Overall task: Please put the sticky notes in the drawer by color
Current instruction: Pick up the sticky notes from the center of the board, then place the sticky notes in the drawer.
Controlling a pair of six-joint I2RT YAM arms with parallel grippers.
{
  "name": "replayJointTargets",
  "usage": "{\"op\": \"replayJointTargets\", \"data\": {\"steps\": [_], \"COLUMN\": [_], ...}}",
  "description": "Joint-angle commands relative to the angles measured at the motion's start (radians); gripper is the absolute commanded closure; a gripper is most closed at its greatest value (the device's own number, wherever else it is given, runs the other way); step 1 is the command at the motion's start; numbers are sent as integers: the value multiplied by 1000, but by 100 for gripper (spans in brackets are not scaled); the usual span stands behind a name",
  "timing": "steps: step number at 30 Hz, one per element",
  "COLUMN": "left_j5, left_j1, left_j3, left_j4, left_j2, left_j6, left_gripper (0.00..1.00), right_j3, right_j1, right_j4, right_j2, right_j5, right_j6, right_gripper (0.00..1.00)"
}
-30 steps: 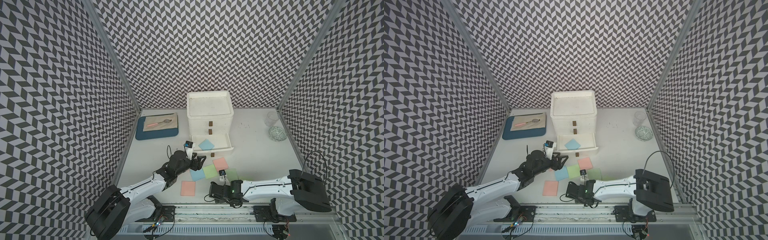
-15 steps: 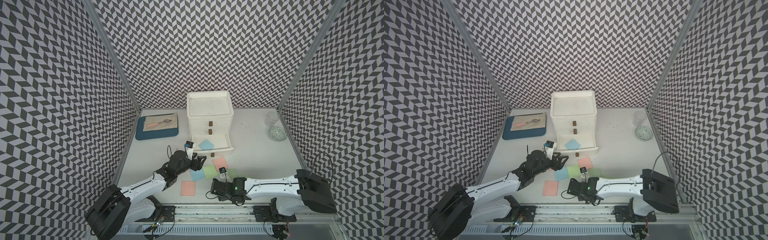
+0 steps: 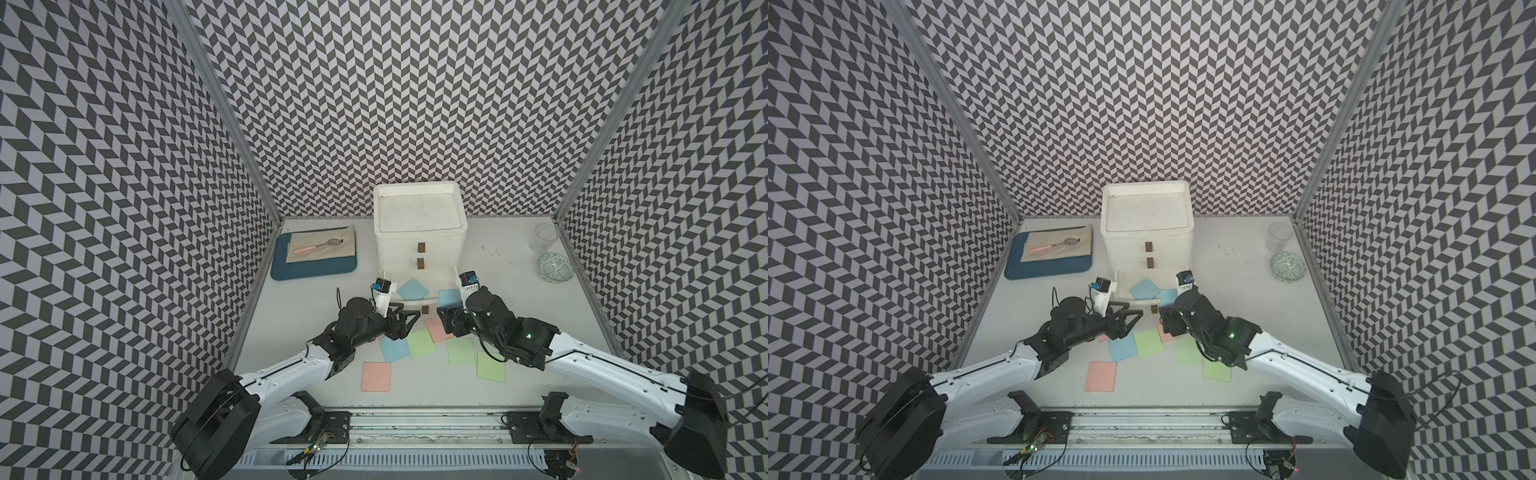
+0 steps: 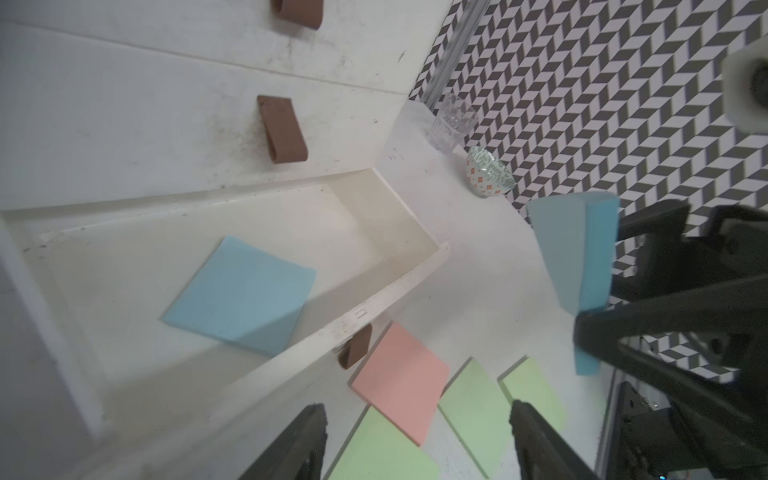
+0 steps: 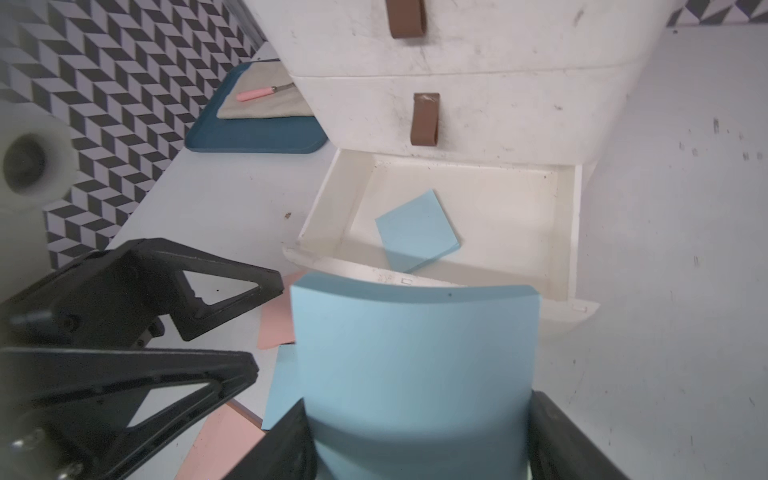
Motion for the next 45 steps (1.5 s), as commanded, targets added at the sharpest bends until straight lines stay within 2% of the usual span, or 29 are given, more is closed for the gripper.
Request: {"op": "replayJointTargets", "data": {"steps": [1, 4, 8, 17, 29, 35, 41, 45], "left_j5": [120, 159, 180, 288, 286, 272, 254, 216], "left_j1": [7, 23, 39, 34, -13, -18, -16, -9], "left_j3": [107, 174, 192, 231, 260, 252, 252, 262], "left_j4": [39, 11, 52, 124, 137, 137, 121, 72], "left_j2": [18, 42, 45, 137, 151, 154, 140, 128], "left_j6": [-49, -63, -99, -157, -178, -187, -178, -147], "left_gripper": [27, 27, 27, 30, 35, 48, 82, 88], "right_j3": [-7, -44, -108, -102, -88, -88, -84, -83], "right_j1": [-18, -28, -63, -90, -89, -90, -89, -90], "right_j4": [163, 212, 281, 293, 285, 272, 276, 274], "right_j2": [-17, -43, -97, -95, -81, -87, -91, -101], "right_j5": [-53, -66, -122, -212, -281, -288, -275, -239], "right_j6": [-150, -204, -225, -228, -230, -227, -228, -216], "right_gripper": [21, 20, 20, 20, 20, 20, 19, 15]}}
